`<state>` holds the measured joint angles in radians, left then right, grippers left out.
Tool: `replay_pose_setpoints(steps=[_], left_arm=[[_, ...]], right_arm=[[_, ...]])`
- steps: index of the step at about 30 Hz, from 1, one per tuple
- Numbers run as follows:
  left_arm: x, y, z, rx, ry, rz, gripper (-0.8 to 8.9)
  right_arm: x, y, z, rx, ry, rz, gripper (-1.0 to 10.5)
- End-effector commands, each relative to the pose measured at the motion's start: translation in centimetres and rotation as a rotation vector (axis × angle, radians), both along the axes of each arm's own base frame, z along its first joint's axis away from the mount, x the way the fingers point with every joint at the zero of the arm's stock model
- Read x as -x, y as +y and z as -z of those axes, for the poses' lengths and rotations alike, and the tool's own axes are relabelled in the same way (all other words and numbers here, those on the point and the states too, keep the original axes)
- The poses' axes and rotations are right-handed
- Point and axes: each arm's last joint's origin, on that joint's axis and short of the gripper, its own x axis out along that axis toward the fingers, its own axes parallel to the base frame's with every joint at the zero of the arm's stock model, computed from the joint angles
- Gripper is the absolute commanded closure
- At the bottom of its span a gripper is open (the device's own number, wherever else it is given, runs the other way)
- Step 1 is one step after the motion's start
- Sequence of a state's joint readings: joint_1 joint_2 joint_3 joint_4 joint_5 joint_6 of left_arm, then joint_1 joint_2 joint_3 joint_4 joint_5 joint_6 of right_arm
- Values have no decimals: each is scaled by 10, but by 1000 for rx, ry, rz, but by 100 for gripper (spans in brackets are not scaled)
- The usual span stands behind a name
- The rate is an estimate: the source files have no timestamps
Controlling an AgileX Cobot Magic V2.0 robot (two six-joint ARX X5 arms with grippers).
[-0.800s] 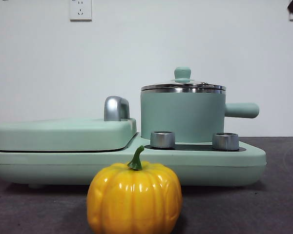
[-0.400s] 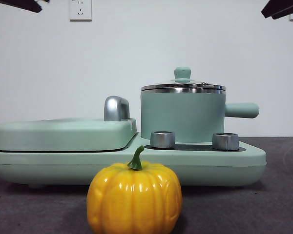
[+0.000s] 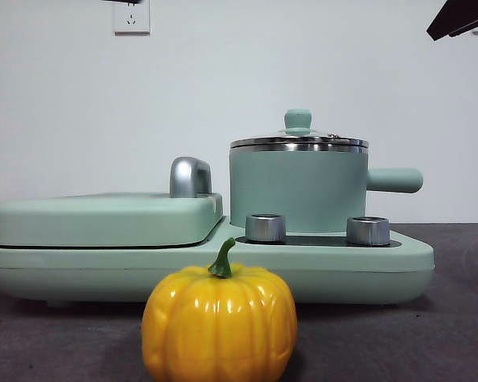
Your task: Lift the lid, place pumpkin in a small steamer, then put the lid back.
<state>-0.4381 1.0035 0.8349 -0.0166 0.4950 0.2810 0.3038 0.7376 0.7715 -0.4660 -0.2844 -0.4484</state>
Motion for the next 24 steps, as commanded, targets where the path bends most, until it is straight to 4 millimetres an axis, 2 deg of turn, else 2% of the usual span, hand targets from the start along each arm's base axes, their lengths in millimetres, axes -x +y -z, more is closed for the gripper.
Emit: replay_pose_setpoints(steps=[1,7,12,24], left_arm=[[-16,-16,0,69,16,7,506],[-47,-48,24,117,45,4,506],[-68,-73,42,89,101,14,506],[-114,-129,58,58,145,70,506]], right_arm=[[-1,1,-5,-18,-8,2,698],[-1,1,-5,-42,10,13,697],[-1,1,-5,-43,10,13,698],[-1,1,-5,-45,12,14,697]])
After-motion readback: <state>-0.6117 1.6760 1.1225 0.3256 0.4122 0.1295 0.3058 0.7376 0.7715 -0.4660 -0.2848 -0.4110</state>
